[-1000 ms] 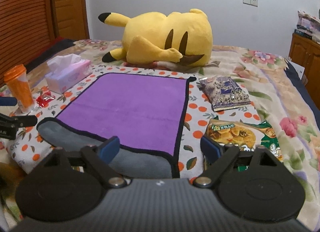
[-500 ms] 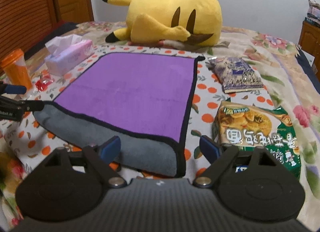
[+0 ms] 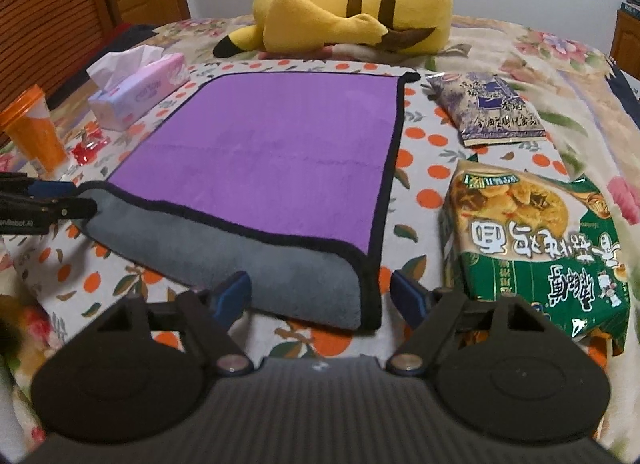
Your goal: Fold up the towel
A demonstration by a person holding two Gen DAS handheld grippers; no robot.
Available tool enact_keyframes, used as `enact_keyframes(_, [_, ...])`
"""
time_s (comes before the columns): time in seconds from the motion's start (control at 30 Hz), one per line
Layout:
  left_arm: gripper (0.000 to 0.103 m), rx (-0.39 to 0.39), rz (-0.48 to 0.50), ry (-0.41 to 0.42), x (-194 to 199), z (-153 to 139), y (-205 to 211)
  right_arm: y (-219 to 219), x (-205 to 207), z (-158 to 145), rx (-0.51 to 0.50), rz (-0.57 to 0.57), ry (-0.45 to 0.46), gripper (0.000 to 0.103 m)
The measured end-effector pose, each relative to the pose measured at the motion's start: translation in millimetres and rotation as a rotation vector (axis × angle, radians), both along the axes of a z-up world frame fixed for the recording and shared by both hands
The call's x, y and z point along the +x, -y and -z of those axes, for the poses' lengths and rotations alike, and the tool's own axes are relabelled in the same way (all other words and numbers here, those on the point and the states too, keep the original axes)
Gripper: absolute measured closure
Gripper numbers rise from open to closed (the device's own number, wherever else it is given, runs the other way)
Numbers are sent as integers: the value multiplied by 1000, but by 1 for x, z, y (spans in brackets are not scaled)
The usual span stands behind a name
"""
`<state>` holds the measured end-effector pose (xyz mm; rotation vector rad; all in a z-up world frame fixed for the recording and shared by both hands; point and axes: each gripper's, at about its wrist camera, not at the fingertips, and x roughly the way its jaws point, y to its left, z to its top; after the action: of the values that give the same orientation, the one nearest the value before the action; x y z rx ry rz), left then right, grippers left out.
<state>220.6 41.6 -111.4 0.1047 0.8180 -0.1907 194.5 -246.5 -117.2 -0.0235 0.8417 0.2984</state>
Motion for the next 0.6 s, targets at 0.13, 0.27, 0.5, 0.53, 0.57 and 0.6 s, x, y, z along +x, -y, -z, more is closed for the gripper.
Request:
enact_keyframes(0.13, [58,-3,8,-12,-1,1,1,0,0,-1,11,-11,-8,36])
enact_keyframes(0.27, [70,-1,18,-15,-2,0,2,1,0,-1,14,-16,-8,42])
enact_keyframes(0.5, [86,-7,40,-11,-4,-1,5,3,1,-2,17,-15,-9,67])
enact_keyframes(0.53, [89,-5,44,-8,-4,-1,6,3,1,-2,11,-14,-8,71])
enact_keyframes(0.57, [91,-7,47,-5,-5,-2,6,3,2,-1,6,-14,-7,73])
enact_keyframes(0.6, [91,-11,47,-2,-5,-2,6,3,2,-1,1,-14,-7,77])
